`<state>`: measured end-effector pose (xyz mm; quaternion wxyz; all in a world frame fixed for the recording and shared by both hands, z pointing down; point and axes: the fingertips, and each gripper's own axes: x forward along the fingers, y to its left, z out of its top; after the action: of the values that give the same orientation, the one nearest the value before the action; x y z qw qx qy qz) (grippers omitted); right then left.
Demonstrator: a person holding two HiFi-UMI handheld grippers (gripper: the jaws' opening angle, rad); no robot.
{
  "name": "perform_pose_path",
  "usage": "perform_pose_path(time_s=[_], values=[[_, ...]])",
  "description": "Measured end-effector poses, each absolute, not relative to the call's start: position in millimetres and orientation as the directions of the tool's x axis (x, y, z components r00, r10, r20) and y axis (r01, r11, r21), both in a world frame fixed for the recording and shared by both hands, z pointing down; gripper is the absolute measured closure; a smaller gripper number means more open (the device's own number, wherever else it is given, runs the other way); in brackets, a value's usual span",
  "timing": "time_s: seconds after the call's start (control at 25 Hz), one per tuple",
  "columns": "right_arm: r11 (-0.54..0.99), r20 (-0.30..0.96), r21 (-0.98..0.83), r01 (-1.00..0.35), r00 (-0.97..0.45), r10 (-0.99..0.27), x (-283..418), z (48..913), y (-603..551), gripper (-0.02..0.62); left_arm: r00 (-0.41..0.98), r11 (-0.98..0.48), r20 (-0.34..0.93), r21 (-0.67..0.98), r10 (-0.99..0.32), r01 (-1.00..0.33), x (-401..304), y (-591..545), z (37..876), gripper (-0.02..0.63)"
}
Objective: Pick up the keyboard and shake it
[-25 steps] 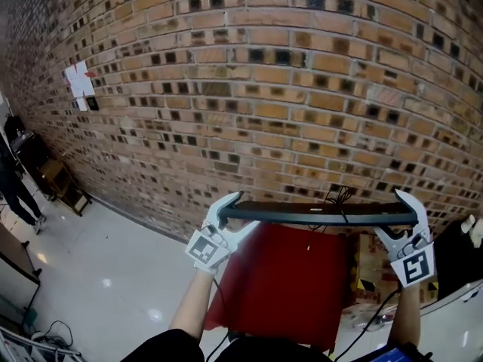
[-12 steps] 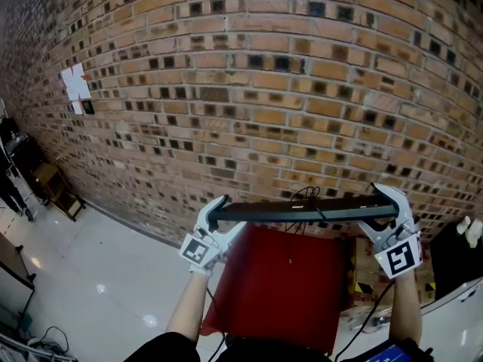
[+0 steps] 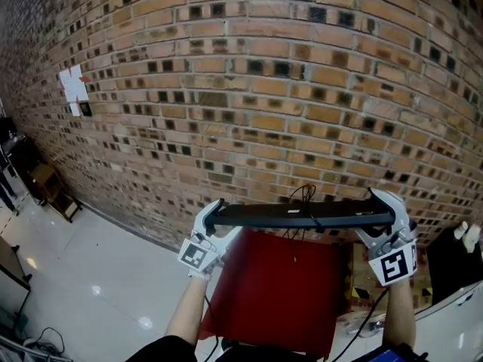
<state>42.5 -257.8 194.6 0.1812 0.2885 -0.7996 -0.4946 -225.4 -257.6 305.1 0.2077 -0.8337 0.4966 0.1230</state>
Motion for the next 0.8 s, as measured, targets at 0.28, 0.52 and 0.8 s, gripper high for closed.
perform_pose_path(time_s=[0.28, 0.52, 0.8], values=[[0.319, 0.025, 0.915, -0.248, -0.753, -0.657, 40, 195, -248, 0.308, 0.462, -0.412, -0.412, -0.210, -0.785, -0.887, -223, -254, 309, 0.265], [0.343, 0.036, 0.905, -0.251, -0.758, -0.651, 41, 201, -268, 0.308, 0.442, -0.393, -0.379, -0.203, -0.813, -0.897, -222, -267, 316, 0.264], [0.302, -0.008, 0.912, -0.277, -0.749, -0.663, 45, 200, -250, 0.310, 0.462, -0.399, -0.388, -0.235, -0.797, -0.886, -221, -263, 314, 0.264]])
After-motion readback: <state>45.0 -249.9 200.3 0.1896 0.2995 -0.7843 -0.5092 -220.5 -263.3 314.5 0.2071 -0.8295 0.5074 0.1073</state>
